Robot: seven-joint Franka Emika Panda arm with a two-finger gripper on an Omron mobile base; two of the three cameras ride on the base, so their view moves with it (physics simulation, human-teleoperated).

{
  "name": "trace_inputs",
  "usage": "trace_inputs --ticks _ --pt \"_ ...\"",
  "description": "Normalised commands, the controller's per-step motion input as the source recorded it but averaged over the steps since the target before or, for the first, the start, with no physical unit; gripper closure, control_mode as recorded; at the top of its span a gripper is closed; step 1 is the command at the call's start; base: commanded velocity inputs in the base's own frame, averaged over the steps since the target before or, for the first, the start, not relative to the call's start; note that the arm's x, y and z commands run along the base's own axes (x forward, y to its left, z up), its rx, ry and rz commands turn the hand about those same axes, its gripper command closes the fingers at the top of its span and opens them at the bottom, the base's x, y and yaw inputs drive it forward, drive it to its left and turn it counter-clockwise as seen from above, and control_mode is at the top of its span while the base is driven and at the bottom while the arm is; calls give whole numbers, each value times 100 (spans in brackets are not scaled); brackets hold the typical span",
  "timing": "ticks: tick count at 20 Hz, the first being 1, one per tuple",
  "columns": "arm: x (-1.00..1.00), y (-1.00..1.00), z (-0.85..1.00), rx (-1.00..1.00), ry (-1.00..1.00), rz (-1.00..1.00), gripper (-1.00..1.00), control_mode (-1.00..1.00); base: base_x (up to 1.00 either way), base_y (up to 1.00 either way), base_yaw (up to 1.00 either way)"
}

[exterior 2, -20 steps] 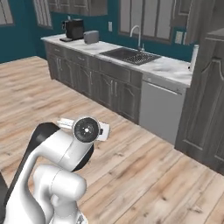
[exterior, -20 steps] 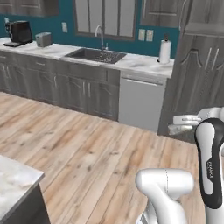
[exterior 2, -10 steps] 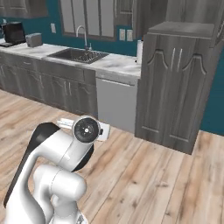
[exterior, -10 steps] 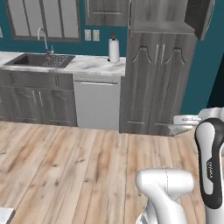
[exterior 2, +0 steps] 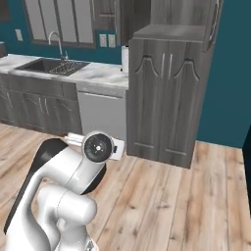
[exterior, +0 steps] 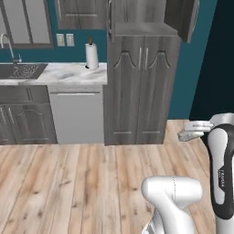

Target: Pick the beer, boxed drink from the counter and place them in the open cabinet.

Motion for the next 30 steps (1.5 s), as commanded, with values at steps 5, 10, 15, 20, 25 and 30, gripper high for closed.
trace_inputs --ticks 5,10,15,20,25,30 --pt "0 0 0 0 0 0 100 100 86 23 -17" --pt "0 0 0 0 0 0 100 100 86 20 -14" --pt "0 0 0 0 0 0 100 100 80 12 -13" --pt "0 0 0 0 0 0 100 100 59 22 -12" --pt "0 0 0 0 0 0 100 100 65 21 -8" --pt "0 0 0 0 0 0 100 100 72 22 -7"
